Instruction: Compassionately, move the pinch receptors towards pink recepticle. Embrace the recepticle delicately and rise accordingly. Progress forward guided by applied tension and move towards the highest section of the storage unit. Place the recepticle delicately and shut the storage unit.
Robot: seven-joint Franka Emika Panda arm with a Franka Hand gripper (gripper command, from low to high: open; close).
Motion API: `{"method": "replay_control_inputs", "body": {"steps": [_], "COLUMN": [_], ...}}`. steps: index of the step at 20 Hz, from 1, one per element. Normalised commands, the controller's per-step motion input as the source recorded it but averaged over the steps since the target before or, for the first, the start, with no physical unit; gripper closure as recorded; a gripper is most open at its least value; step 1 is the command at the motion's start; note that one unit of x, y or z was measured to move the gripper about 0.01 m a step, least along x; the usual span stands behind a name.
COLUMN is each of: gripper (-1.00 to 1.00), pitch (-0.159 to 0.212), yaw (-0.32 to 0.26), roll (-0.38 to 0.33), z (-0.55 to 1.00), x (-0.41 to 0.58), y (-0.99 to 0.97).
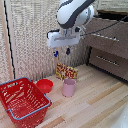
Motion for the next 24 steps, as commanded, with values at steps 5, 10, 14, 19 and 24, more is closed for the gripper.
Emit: {"method": "replay_control_inputs", "body": {"steps": [5, 10, 14, 19, 24], "gripper": [-1.00, -1.00, -1.00, -1.00, -1.00], "pitch": [-0.041, -0.047, -0.035, -0.053, -0.038], "yaw": [-0.024, -0.005, -0.010, -0.031, -0.023], "roll": [-0.004, -0.012, -0.019, -0.002, 0.000], "z": [-0.32, -0.41, -0.44, -0.43, -0.41], "x": [-0.517, -0.596, -0.464, -0.388, -0.170], "y": [-0.13, -0.10, -0.08, -0.23, -0.25]}}
